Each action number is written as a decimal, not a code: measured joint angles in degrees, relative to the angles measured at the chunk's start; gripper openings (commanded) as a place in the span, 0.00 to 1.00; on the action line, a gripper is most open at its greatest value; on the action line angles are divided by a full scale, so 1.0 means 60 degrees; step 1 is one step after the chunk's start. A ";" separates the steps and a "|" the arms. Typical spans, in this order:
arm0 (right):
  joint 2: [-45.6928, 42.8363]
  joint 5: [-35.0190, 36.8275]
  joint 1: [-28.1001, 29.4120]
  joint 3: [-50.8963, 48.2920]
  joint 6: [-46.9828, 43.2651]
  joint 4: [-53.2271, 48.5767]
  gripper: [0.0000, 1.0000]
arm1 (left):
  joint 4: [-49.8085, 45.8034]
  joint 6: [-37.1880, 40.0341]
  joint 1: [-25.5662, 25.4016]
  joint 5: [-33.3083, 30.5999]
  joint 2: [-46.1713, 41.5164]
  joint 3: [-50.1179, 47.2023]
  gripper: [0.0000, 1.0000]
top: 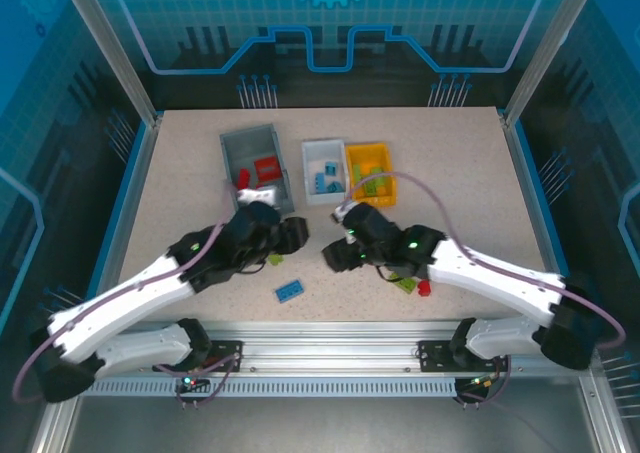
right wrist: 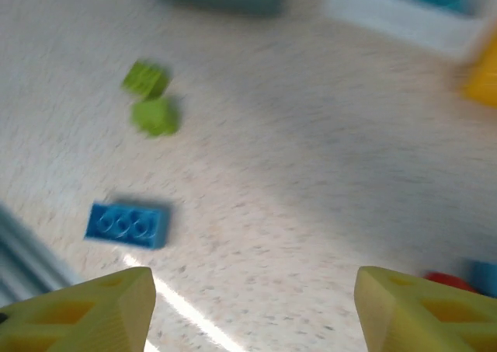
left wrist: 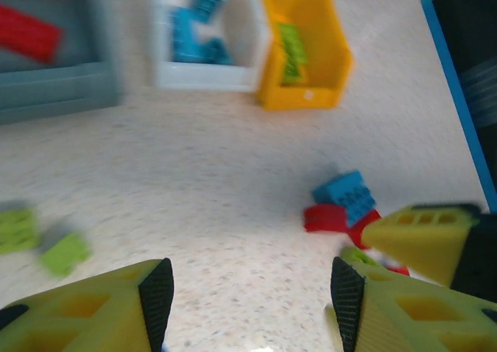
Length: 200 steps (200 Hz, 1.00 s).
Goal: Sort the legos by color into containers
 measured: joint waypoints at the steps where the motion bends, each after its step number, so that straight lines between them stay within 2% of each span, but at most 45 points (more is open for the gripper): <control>1: 0.0120 -0.0044 0.0047 0.0055 -0.0051 0.0018 0.71 | -0.0062 -0.0073 0.0000 -0.0095 -0.0117 -0.0047 0.59; 40: 0.3690 -0.0579 0.0441 0.1931 -0.0783 0.0557 0.75 | -0.1829 -0.1610 0.0000 -0.2189 -0.2747 -0.0419 0.60; 68: 0.5413 -0.0678 0.0539 0.3282 -0.0776 0.0448 0.76 | -0.2794 -0.2018 0.0000 -0.3089 -0.3381 -0.0408 0.60; 102: 0.6972 -0.0776 0.0565 0.4874 -0.0634 0.0215 0.73 | -0.3570 -0.2251 0.0000 -0.3625 -0.3585 -0.0295 0.60; 128: 0.7712 -0.0772 0.0565 0.5643 -0.0528 -0.0113 0.66 | -0.3836 -0.2269 0.0000 -0.3741 -0.3599 -0.0200 0.60; 165: 0.8280 -0.0729 0.0565 0.6156 -0.0386 -0.0426 0.43 | -0.3952 -0.2288 0.0000 -0.3767 -0.3606 -0.0193 0.59; 200: 0.8382 -0.0652 0.0565 0.6204 -0.0310 -0.0554 0.33 | -0.3927 -0.2244 0.0000 -0.3763 -0.3577 -0.0193 0.59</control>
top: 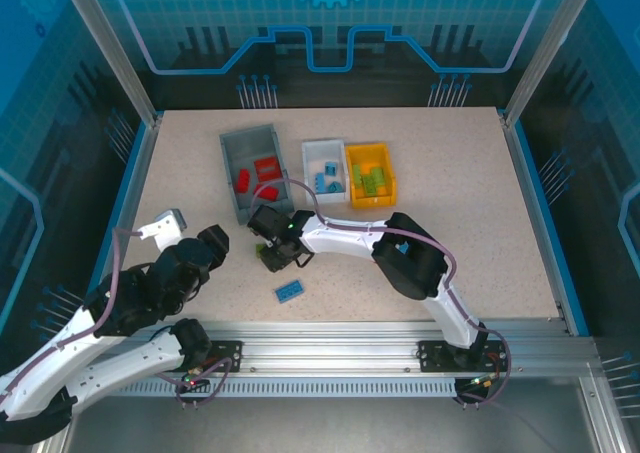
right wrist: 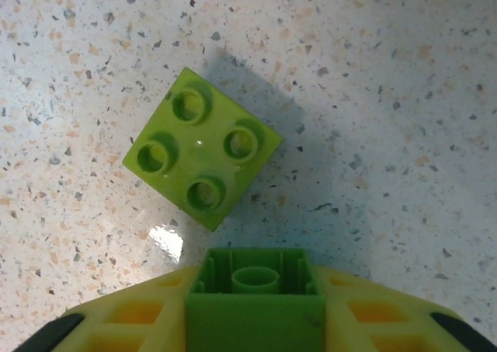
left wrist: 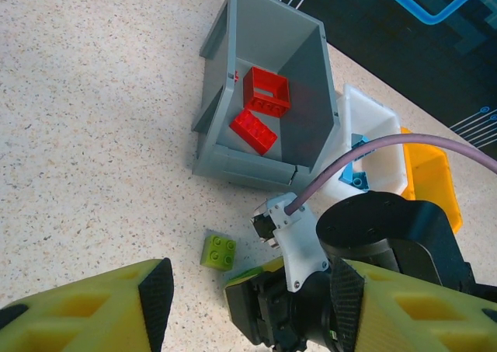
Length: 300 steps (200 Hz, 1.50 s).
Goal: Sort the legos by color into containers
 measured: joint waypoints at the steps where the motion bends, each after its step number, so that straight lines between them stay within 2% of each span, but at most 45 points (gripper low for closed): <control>1: 0.0000 0.0007 0.0000 -0.0004 0.0004 0.0000 0.33 | 0.0000 0.0000 0.0000 0.0000 0.0000 0.0000 0.59; 39: -0.0816 0.0390 -0.0015 -0.0885 0.0175 0.0051 0.31 | 0.0634 0.0510 0.0000 0.0324 0.0321 0.0000 0.60; 72: -0.3191 0.0718 -0.0404 -0.2412 0.0324 -0.0018 0.31 | 0.2022 0.1402 0.0000 0.1446 0.1432 0.0117 0.60; 94: -0.4896 0.0750 -0.1679 -0.3049 0.0390 0.0018 0.31 | 0.2969 0.2022 0.0000 0.2339 0.2674 0.0535 0.61; 116: -0.5519 0.0798 -0.3504 -0.3115 0.0397 0.0171 0.31 | 0.3956 0.2572 0.0000 0.3337 0.4182 0.1202 0.61; 144: -0.4765 0.0747 -0.5144 -0.2503 0.0503 0.0135 0.31 | 0.4980 0.3115 0.0000 0.4382 0.5883 0.2000 0.61; 172: -0.2958 0.0645 -0.5890 -0.0743 0.0721 -0.0044 0.31 | 0.5727 0.3493 0.0000 0.4998 0.7089 0.2528 0.61; 207: -0.1024 0.0645 -0.6182 0.1366 0.1075 -0.0375 0.35 | 0.6189 0.3796 0.0000 0.5348 0.7883 0.2983 0.61; 240: 0.0146 0.0641 -0.6284 0.2630 0.1330 -0.0903 0.50 | 0.6331 0.3861 -0.0011 0.5563 0.8058 0.3107 0.61; 265: 0.0222 0.0641 -0.6295 0.2725 0.1359 -0.1137 0.61 | 0.6371 0.3883 -0.0062 0.5701 0.8120 0.3107 0.61; 300: -0.0477 0.0674 -0.6273 0.2397 0.1319 -0.1155 0.58 | 0.6444 0.4036 -0.0168 0.5920 0.8142 0.3096 0.62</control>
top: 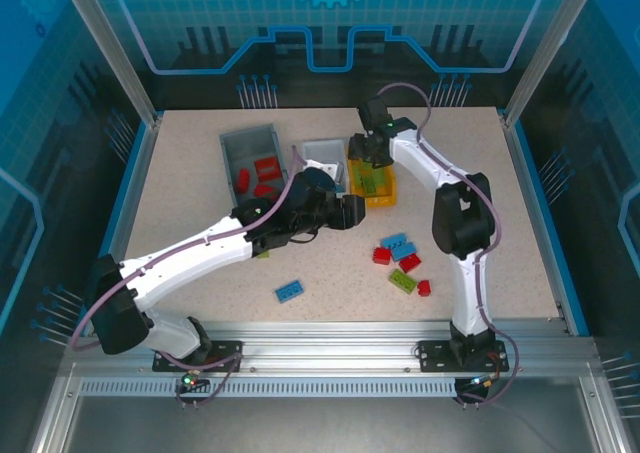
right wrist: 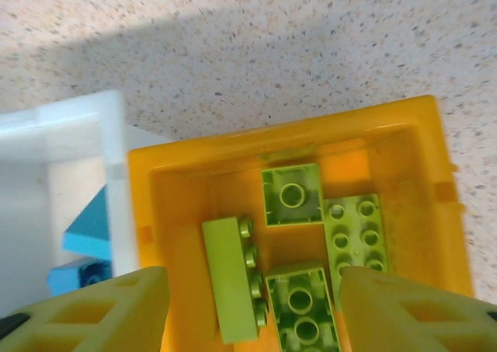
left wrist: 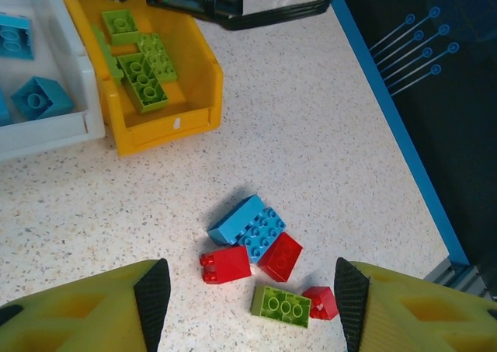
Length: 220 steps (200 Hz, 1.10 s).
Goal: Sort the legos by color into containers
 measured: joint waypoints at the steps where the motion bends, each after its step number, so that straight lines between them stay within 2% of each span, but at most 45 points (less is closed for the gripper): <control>1: -0.0069 0.0004 0.0000 -0.0022 -0.0004 -0.0004 0.58 | 0.0000 0.0004 -0.0007 0.0011 0.0000 0.0000 0.62; 41: -0.2699 0.0226 0.0193 -0.1111 -0.0146 0.0178 0.57 | -0.0015 0.0219 -0.0189 0.0339 0.0306 -0.0029 0.66; 74: -0.5818 0.0215 0.0452 -0.3198 -0.0317 0.0685 0.61 | 0.0022 0.0943 -0.0364 0.1209 0.1198 -0.0025 0.70; 100: -0.8178 -0.0120 0.0503 -0.5606 -0.0382 0.0678 0.67 | 0.0055 0.2215 -0.0433 0.2310 0.2371 0.0011 0.72; 132: -1.0331 -0.0750 0.0521 -0.7894 -0.0208 -0.0255 0.71 | 0.0000 0.4615 -0.0433 0.3348 0.3701 0.0379 0.74; 136: -1.0604 -0.0838 0.0517 -0.8116 -0.0164 -0.0404 0.72 | 0.0022 0.4943 -0.0423 0.3432 0.3803 0.0415 0.79; 142: -1.0947 -0.0936 0.0521 -0.8375 -0.0117 -0.0594 0.72 | 0.0095 0.5472 -0.0390 0.3570 0.3923 0.0423 0.81; 162: -1.1948 -0.1151 0.0521 -0.8914 0.0091 -0.1169 0.72 | 0.0280 0.6779 -0.0200 0.3887 0.4233 0.0481 0.87; 179: -1.2407 -0.1290 0.0521 -0.9005 0.0211 -0.1479 0.72 | 0.0408 0.7745 0.0087 0.4062 0.4619 0.0685 0.87; 220: -1.2364 -0.1333 0.0521 -0.9005 0.0310 -0.1676 0.72 | 0.0787 0.9471 0.0412 0.4091 0.5384 0.0816 0.88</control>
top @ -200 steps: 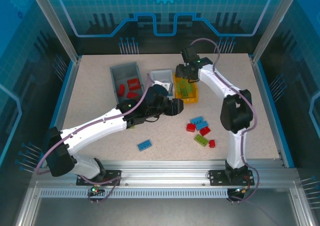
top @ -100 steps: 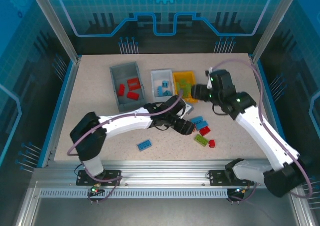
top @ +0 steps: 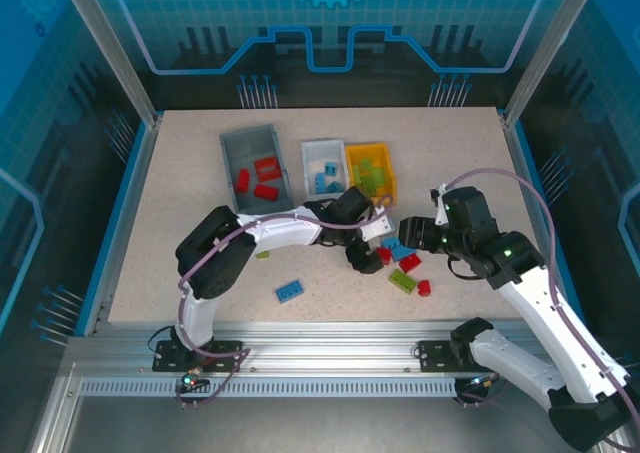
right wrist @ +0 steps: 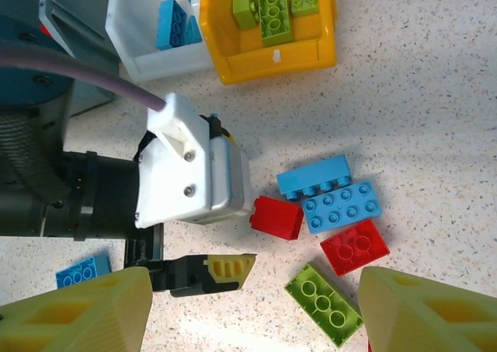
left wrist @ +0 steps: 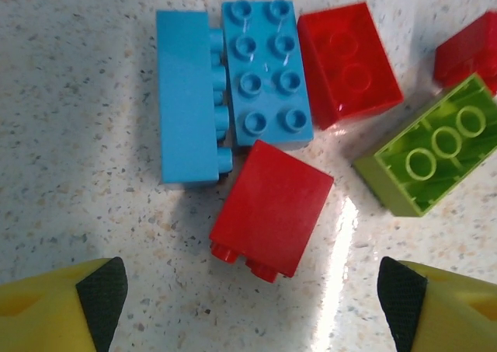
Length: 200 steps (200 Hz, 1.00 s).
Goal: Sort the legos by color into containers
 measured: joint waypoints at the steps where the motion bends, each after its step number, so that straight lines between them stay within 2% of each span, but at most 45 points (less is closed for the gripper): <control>1: 0.0004 0.0004 -0.0004 0.0000 0.0000 0.0000 0.72 | 0.0007 0.0040 0.0000 0.0004 0.0015 0.0000 0.88; 15: 0.0026 0.0004 0.0000 0.0000 0.0044 -0.0004 0.72 | 0.0113 0.0430 -0.0022 0.0004 0.0157 0.0000 0.89; 20: 0.0022 0.0007 0.0000 -0.0004 0.0058 -0.0004 0.72 | 0.0160 0.0543 -0.0033 0.0004 0.0193 0.0000 0.94; 39: -0.0011 0.0015 -0.0004 0.0000 0.0095 -0.0007 0.72 | 0.0368 0.0922 -0.0058 0.0036 0.0324 0.0022 0.94; 70: -0.0153 0.0040 -0.0004 0.0000 0.0102 -0.0091 0.72 | 0.0510 0.1330 -0.0175 0.0040 0.0630 0.0259 0.92; 89: -0.0186 0.0040 -0.0004 0.0000 0.0127 -0.0149 0.72 | 0.0514 0.1504 -0.0248 0.0040 0.0801 0.0430 0.88; 115: -0.0193 0.0044 -0.0011 0.0000 0.0135 -0.0211 0.72 | 0.0514 0.1610 -0.0288 0.0044 0.0958 0.0535 0.71; 145: -0.0193 0.0044 -0.0022 0.0000 0.0131 -0.0244 0.72 | 0.0510 0.1552 -0.0324 0.0033 0.0998 0.0546 0.59; 163: -0.0189 0.0044 -0.0029 0.0000 0.0135 -0.0244 0.71 | 0.0510 0.1574 -0.0408 0.0036 0.0998 0.0546 0.47; 200: -0.0186 0.0040 -0.0029 0.0000 0.0135 -0.0240 0.71 | 0.0696 0.1504 -0.0627 -0.0011 0.0958 0.0423 0.37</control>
